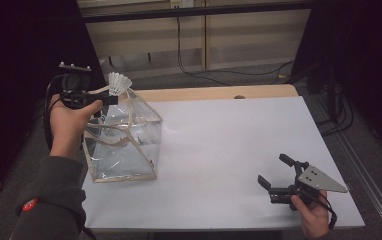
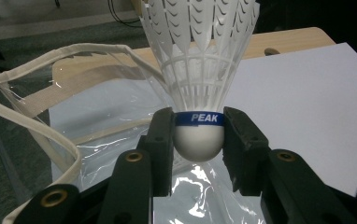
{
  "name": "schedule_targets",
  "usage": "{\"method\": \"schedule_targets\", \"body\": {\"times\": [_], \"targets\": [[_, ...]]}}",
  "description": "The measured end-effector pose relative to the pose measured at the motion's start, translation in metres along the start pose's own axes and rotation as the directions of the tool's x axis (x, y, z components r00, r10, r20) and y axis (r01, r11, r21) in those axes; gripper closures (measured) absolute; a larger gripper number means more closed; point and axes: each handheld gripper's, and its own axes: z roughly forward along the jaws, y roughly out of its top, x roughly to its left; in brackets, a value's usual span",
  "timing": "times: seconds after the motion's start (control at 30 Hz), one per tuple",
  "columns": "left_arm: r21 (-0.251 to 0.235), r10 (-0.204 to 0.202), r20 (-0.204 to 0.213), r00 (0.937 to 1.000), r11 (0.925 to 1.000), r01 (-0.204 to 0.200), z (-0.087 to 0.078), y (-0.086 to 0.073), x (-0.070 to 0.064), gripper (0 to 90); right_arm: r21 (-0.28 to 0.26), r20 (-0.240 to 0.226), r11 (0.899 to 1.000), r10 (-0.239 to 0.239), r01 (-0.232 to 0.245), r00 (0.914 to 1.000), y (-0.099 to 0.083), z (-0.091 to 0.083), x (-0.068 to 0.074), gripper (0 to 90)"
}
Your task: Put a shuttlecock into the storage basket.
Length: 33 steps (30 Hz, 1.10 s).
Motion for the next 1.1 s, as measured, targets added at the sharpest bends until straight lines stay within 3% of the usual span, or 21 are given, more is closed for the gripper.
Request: {"method": "schedule_targets", "body": {"times": [1.1], "targets": [[-0.005, -0.017, -0.032, 0.9993, 0.9998, 0.017, -0.003, -0.007, 0.012, 65.4, 0.000, -0.001, 1.000, -0.001, 0.001, 1.0000, 0.000, 0.000, 0.000, 0.5]]}}
